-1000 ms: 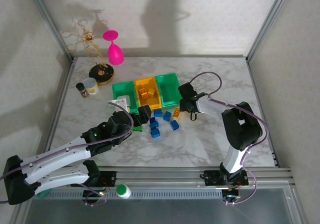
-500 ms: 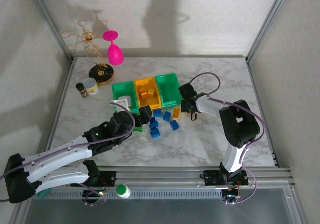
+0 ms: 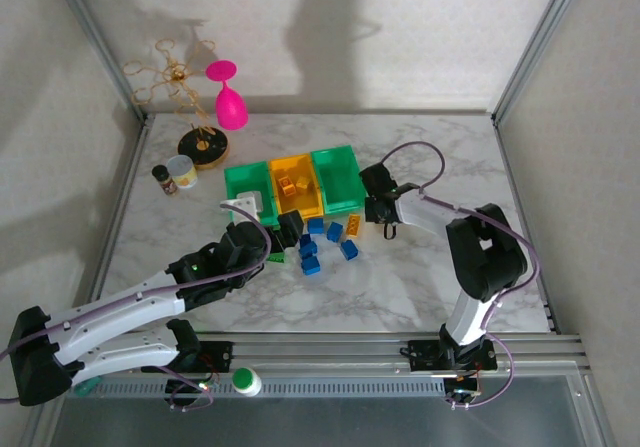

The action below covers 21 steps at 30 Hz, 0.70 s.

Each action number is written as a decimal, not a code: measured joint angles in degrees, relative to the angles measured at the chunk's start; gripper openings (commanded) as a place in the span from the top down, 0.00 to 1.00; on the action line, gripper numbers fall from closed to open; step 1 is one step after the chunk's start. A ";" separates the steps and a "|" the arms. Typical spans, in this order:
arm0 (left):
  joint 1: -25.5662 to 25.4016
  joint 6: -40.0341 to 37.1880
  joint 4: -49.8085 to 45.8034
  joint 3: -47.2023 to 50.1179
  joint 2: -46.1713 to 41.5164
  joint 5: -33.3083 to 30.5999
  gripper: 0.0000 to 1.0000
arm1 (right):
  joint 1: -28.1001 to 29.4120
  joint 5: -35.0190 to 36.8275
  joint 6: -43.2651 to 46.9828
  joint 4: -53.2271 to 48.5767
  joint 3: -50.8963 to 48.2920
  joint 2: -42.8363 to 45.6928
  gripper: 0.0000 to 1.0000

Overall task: Sort the legos into containers by color
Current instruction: Pick up the lego from the center of the table, then place the lego in the container.

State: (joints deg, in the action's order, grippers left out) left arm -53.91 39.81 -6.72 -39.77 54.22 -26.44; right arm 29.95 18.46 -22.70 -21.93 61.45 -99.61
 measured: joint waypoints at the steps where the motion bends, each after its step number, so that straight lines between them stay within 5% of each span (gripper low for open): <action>1: 0.02 -0.20 -0.02 0.00 -0.31 -0.15 0.00 | 0.20 0.07 -0.22 -0.63 0.20 1.11 0.51; 12: 6.27 -2.16 -3.04 -0.02 -4.92 -0.09 0.00 | 9.42 2.78 -2.25 -5.27 10.21 6.34 0.50; 21: 14.60 -2.82 -3.96 -0.02 -8.41 2.80 0.00 | 18.95 3.41 -1.88 -3.48 24.09 -4.48 0.48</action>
State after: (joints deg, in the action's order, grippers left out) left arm -39.31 36.99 -10.68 -39.79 45.80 -23.64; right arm 48.90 21.87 -24.58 -25.41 85.54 -104.09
